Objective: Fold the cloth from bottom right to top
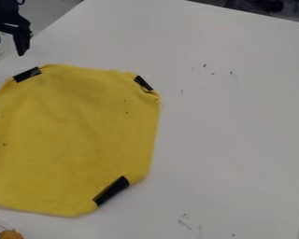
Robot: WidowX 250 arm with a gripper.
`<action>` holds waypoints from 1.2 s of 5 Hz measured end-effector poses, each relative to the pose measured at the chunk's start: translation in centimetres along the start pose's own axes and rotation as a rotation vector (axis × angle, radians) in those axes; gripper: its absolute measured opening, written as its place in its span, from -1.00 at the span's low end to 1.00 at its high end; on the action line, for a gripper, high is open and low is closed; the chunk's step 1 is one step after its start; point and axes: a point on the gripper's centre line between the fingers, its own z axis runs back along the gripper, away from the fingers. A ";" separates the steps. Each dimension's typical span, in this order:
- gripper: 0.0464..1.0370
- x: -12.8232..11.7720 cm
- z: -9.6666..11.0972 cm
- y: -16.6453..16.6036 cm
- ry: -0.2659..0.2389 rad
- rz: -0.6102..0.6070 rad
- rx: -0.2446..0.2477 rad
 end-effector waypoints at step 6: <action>0.92 -13.5 4.8 -12.3 0.068 0.101 -0.090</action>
